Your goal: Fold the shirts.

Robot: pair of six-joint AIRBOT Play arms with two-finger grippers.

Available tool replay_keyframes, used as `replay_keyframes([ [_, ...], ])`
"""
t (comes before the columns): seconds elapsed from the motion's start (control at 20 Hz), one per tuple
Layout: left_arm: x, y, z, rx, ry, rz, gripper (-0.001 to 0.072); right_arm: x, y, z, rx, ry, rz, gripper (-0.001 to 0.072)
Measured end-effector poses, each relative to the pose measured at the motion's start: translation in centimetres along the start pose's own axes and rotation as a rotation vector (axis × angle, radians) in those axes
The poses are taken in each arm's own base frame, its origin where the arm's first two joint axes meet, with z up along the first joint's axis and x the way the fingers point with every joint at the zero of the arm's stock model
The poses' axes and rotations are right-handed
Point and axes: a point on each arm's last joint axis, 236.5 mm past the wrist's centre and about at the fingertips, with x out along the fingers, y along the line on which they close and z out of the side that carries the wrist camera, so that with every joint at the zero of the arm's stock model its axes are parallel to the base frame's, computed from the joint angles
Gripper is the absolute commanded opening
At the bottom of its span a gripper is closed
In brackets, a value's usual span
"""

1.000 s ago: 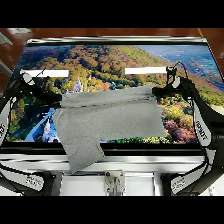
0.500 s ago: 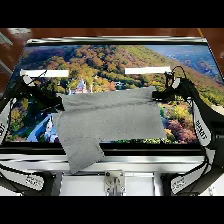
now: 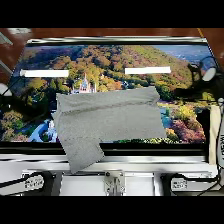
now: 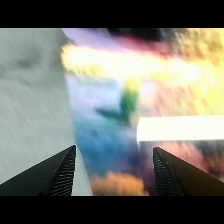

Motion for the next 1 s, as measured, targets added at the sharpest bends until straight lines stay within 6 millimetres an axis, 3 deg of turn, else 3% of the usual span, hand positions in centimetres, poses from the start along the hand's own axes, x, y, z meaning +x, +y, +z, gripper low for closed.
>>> replay_keyframes([
  [0.05, 0.9, 0.4, -2.2, -0.036, 0.011, -0.039, 0.0601, -0.6, -1.1, -1.6, 0.038, 0.047, 0.021, 0.0603],
  [0.15, 3.0, 0.8, -5.3, -0.106, 0.005, -0.123, 0.06, -1.5, -2.0, -3.9, 0.112, 0.108, 0.095, 0.0604],
  [0.3, 5.8, 0.5, -8.3, -0.167, 0.011, -0.202, 0.0598, -2.3, -2.2, -5.0, 0.17, 0.128, 0.176, 0.0604],
  [0.65, 9.1, -0.1, -9.8, -0.162, 0.023, -0.214, 0.0581, -2.1, -2.2, -4.9, 0.24, 0.114, 0.226, 0.0603],
  [0.75, 9.8, -0.3, -9.9, -0.161, 0.039, -0.216, 0.0539, -1.6, -2.2, -5.5, 0.259, 0.132, 0.231, 0.0604],
  [1.0, 11.0, -1.2, -10.0, -0.137, 0.063, -0.223, 0.053, -0.3, -1.6, -7.1, 0.291, 0.186, 0.252, 0.0604],
])
